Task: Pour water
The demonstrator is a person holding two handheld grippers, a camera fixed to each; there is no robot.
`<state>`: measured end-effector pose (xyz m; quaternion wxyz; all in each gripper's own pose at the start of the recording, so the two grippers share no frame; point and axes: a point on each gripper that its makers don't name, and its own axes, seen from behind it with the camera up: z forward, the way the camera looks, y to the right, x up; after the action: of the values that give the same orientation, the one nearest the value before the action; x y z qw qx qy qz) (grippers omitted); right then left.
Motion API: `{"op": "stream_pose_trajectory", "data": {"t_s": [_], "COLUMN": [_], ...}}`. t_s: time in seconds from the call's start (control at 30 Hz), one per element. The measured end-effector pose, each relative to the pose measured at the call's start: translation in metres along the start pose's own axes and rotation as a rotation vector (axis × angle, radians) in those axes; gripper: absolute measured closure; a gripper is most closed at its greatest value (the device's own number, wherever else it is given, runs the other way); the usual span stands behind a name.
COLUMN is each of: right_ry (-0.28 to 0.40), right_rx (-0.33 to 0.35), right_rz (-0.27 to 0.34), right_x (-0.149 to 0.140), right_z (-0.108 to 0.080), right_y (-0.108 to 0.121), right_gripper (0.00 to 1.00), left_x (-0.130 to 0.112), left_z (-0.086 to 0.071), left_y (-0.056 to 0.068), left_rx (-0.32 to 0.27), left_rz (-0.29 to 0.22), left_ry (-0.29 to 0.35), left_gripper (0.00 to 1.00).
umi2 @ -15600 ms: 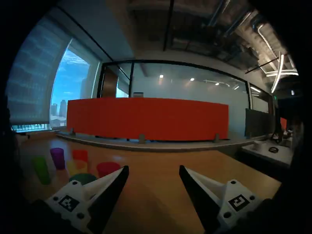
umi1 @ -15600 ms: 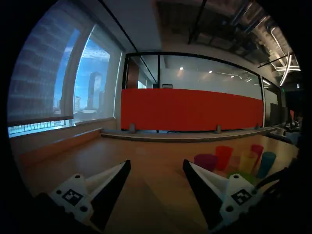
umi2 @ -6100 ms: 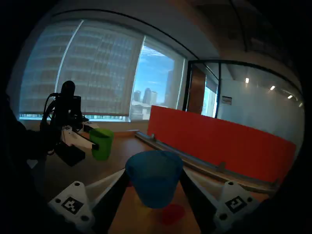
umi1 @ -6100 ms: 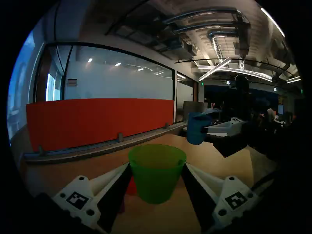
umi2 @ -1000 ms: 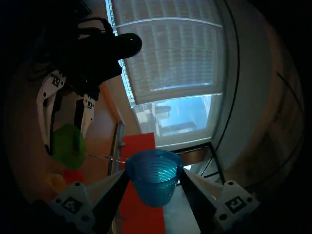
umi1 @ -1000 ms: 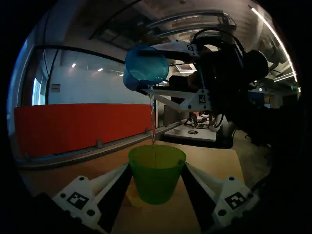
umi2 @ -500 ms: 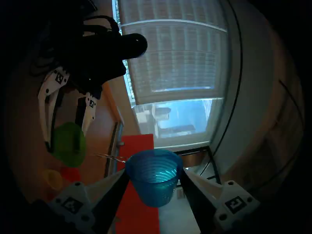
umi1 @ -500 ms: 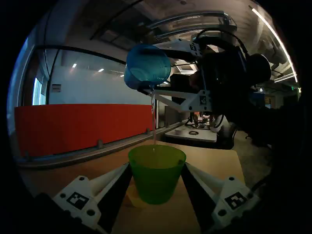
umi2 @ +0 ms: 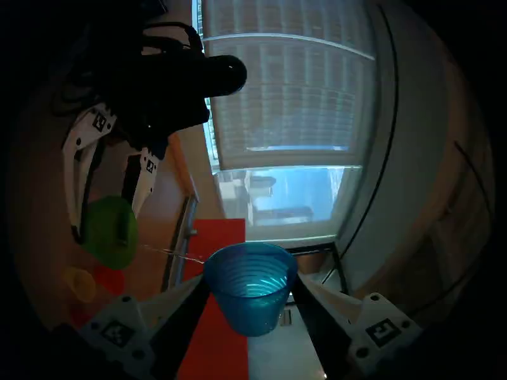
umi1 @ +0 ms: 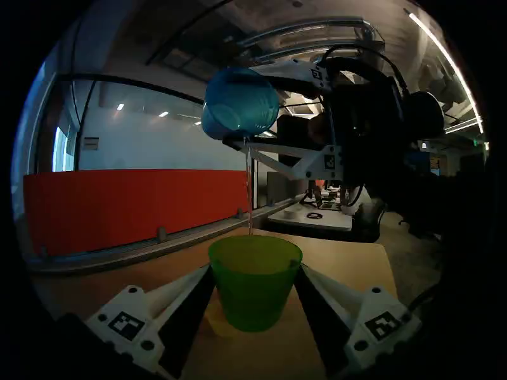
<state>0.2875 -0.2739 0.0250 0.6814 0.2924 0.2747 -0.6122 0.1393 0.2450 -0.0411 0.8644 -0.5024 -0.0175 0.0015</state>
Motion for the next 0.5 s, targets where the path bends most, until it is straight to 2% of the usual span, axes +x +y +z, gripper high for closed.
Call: {"op": "stream_pose_trajectory", "data": {"t_s": [0.5], "right_ry": [0.009], "right_rx": [-0.012], "right_rz": [-0.074], "right_x": [0.0036], "right_z": [0.0003], "right_y": [0.004], "right_gripper": [0.1], "left_x": [0.0023], "left_z": [0.0023], "left_y": [-0.0024], "left_rx": [0.003], "left_rz": [-0.002], "left_ry": [0.006], "left_gripper": [0.16]}}
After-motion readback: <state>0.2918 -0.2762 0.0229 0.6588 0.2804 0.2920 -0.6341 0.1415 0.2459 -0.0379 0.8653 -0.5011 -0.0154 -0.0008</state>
